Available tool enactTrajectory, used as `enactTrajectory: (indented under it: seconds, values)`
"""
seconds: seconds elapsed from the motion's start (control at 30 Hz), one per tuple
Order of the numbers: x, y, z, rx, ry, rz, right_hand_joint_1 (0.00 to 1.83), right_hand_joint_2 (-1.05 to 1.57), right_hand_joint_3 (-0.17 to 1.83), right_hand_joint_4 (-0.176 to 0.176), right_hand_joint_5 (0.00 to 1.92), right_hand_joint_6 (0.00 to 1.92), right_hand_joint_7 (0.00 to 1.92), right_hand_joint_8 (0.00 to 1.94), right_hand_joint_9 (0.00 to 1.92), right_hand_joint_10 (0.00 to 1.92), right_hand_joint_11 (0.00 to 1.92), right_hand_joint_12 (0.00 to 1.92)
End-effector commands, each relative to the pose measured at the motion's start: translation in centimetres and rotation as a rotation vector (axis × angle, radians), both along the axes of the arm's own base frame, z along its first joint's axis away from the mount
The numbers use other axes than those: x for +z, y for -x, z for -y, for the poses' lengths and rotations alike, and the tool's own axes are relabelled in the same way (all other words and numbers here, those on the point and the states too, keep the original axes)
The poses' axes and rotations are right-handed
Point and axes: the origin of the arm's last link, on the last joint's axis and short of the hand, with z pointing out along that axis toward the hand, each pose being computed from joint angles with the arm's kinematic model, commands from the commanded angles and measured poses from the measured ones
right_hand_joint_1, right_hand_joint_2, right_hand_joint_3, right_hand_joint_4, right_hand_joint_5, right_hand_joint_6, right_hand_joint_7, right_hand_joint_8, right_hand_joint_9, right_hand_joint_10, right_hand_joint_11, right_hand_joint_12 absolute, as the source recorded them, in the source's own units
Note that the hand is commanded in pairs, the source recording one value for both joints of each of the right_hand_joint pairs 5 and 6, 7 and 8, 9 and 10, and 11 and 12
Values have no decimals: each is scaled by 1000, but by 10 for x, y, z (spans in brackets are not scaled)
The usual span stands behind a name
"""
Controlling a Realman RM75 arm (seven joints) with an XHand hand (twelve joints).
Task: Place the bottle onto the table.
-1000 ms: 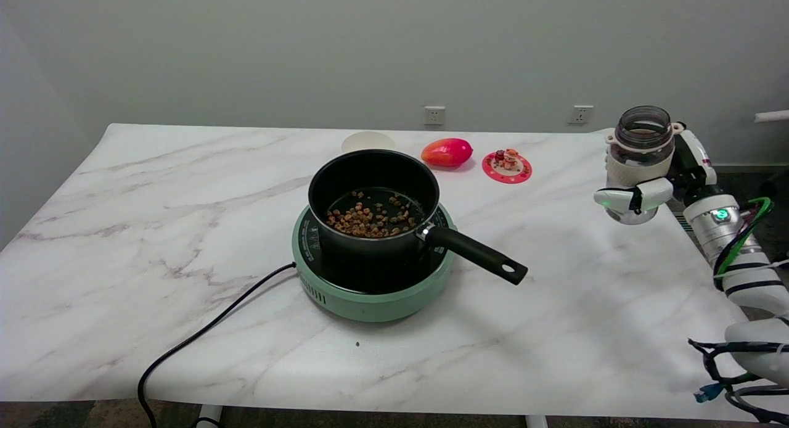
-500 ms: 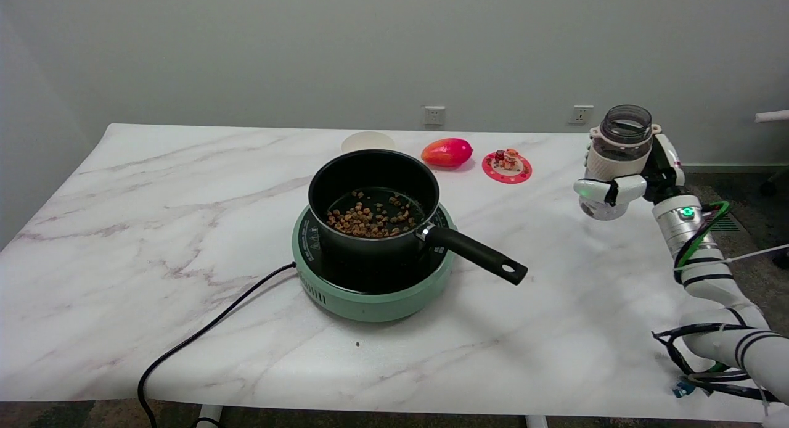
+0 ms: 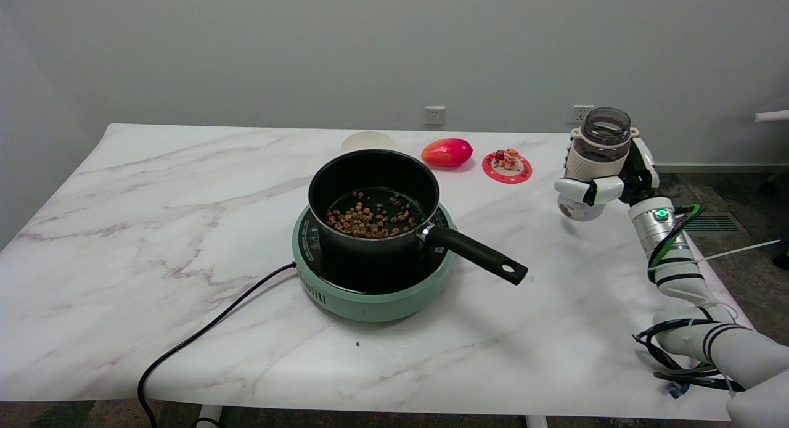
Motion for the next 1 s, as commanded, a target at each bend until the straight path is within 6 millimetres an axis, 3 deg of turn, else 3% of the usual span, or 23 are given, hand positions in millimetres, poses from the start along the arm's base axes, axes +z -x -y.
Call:
enactTrajectory:
  seconds: [0.03, 0.5, 1.0]
  values:
    - [-23, 18, 4, -1, -23, 54, 1621, 887, 776, 0, 1920, 1920, 1920, 1920, 1682, 1682, 1218, 1218]
    - [-35, 38, -10, -8, -14, 86, 1622, 885, 782, 0, 1920, 1920, 1920, 1920, 1677, 1677, 1217, 1217]
    - [-36, 39, -13, -6, -13, 73, 1611, 852, 796, 0, 1920, 1920, 1920, 1920, 1664, 1664, 1216, 1216]
